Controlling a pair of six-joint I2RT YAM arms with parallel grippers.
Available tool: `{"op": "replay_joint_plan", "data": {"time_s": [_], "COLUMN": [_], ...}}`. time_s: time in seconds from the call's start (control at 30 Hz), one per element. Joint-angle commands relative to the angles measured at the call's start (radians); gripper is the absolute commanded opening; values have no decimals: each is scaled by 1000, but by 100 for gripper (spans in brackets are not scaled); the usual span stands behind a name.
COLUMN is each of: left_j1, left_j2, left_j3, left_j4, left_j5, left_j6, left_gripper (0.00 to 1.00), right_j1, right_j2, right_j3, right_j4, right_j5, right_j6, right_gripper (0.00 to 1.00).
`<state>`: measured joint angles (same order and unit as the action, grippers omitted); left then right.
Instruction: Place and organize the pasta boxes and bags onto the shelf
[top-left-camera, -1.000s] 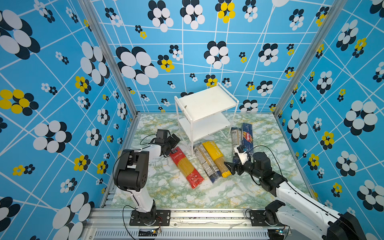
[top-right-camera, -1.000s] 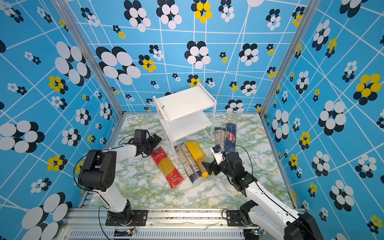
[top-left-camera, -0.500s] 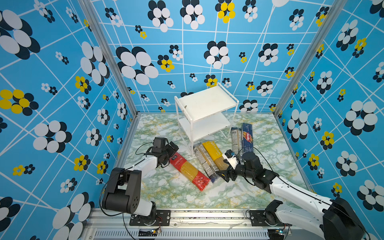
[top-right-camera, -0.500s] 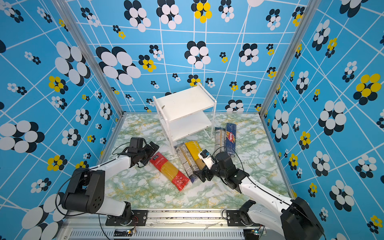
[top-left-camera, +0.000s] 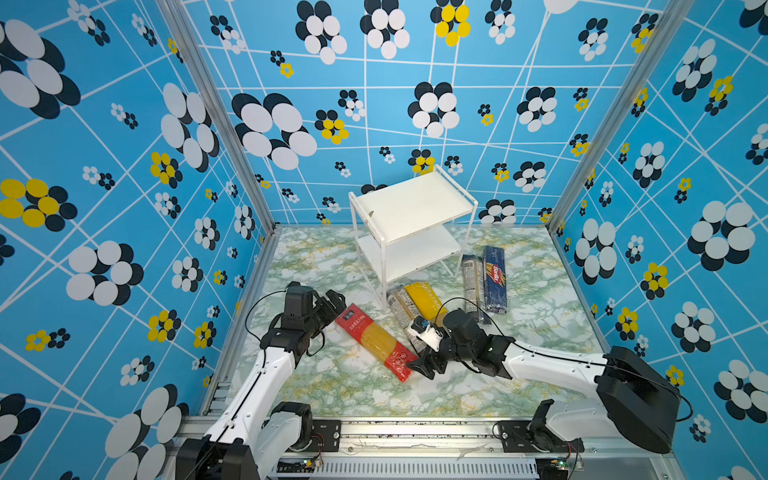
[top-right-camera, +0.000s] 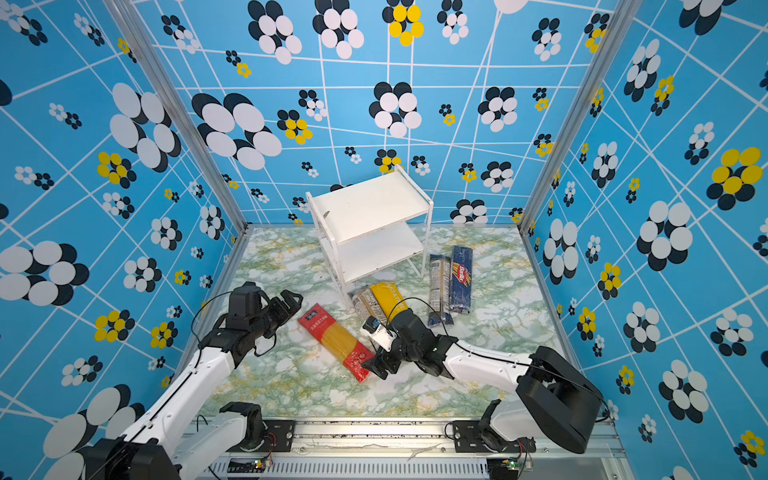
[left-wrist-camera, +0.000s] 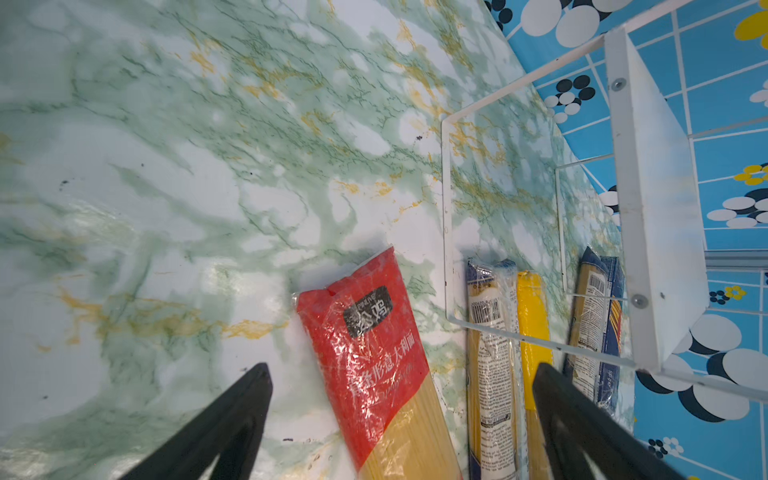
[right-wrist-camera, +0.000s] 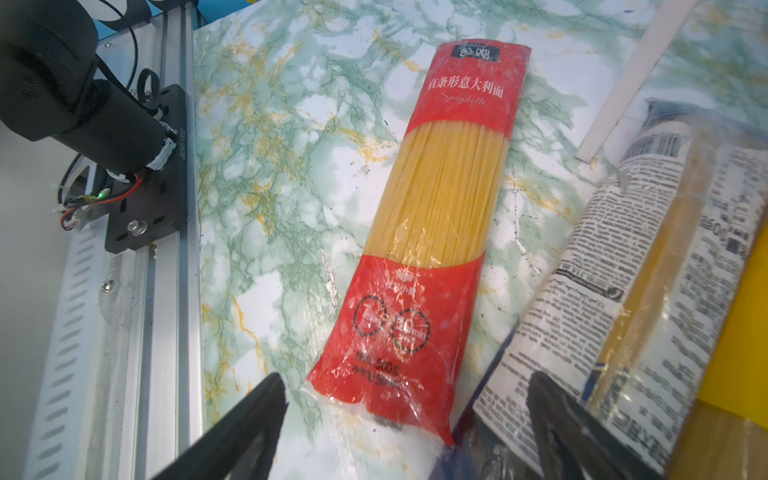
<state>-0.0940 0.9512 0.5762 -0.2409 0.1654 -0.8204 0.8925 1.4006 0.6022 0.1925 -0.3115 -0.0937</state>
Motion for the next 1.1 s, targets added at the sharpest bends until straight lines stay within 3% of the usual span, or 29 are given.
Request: {"op": "replay_joint_plan", "data": {"time_s": [0.0, 0.3, 0.6, 1.07], "left_j1": [16, 42, 59, 87], "left_j2": [-68, -186, -181, -184], "left_j3": [-47, -151, -167, -173], "left_j4": [-50, 0, 4, 5], "left_j5": [32, 51, 57, 100], "left_j6": [57, 55, 57, 63], "left_gripper": [99, 99, 99, 99], "right_j1": [28, 52, 65, 146], "right_j2": [69, 224, 329, 387], "right_j3": [41, 71, 110, 131], "right_j4": [113, 267, 295, 267], "right_j5": [31, 80, 109, 270], "right_j6": [14, 53, 60, 69], "right_gripper": [92, 91, 91, 92]}}
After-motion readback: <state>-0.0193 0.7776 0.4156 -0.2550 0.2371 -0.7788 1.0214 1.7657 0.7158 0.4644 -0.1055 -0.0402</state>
